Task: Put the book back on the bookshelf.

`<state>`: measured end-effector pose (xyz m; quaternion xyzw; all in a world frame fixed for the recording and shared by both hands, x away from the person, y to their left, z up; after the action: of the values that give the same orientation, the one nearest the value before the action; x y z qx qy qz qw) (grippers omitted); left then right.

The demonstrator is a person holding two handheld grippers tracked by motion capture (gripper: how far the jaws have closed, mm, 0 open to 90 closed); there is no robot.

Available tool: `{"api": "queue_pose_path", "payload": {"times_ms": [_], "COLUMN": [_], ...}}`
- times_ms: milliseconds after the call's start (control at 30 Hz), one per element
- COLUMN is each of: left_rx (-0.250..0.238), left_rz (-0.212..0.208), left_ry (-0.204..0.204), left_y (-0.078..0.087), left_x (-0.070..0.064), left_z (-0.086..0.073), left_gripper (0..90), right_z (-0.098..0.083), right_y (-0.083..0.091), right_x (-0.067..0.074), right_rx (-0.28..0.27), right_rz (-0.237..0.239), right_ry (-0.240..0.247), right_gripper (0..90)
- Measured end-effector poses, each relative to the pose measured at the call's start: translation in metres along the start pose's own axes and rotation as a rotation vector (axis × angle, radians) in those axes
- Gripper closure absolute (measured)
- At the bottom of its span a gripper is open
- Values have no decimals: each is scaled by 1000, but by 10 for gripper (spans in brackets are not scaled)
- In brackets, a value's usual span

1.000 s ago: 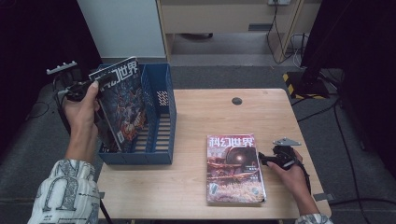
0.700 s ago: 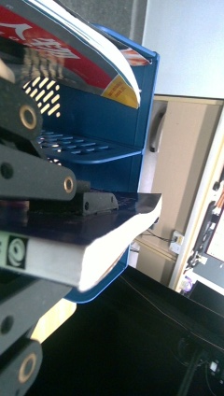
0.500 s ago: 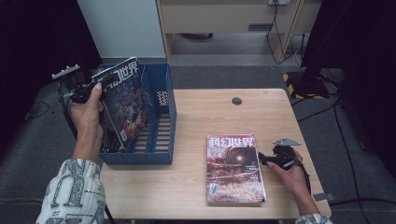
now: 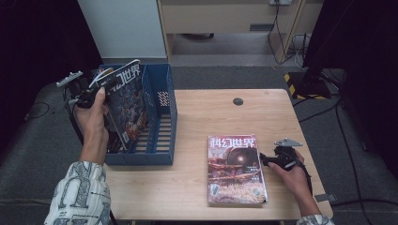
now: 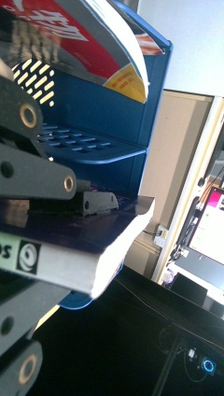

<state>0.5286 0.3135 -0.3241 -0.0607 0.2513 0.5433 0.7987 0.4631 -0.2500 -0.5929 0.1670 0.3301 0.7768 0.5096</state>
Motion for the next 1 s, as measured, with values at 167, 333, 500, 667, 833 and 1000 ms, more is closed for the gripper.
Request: {"api": "queue_pose_path", "payload": {"times_ms": [167, 333, 500, 667, 833, 1000], "left_rx": [-10, -2, -7, -1, 15, 19], "left_rz": [0, 6, 2, 14, 21, 31], "left_ry": [1, 7, 17, 24, 23, 32], "left_y": [1, 3, 4, 3, 3, 6], "left_x": [2, 4, 7, 13, 17, 20], "left_z": [-5, -12, -22, -29, -35, -38], "left_gripper": [813, 814, 817, 814, 812, 809], "right_z": [0, 0, 0, 0, 0, 0], "right_y": [0, 0, 0, 0, 0, 0], "right_x": [0, 0, 0, 0, 0, 0], "right_rx": [0, 0, 0, 0, 0, 0], "right_rz": [-1, -1, -1, -2, -1, -1], "right_ry": [1, 0, 1, 0, -1, 0], "right_gripper": [154, 154, 154, 154, 153, 153]}}
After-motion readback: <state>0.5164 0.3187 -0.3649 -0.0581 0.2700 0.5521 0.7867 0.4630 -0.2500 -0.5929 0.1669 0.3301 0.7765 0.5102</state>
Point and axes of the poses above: each handheld gripper's, and its own axes: y roughly backward along the jaws, z roughly out of its top, x roughly to its left, the point moved 8 cm from there along -y, roughly forward along the jaws, and after that the axes turned 6 degrees about y, right-handed, at the moved point
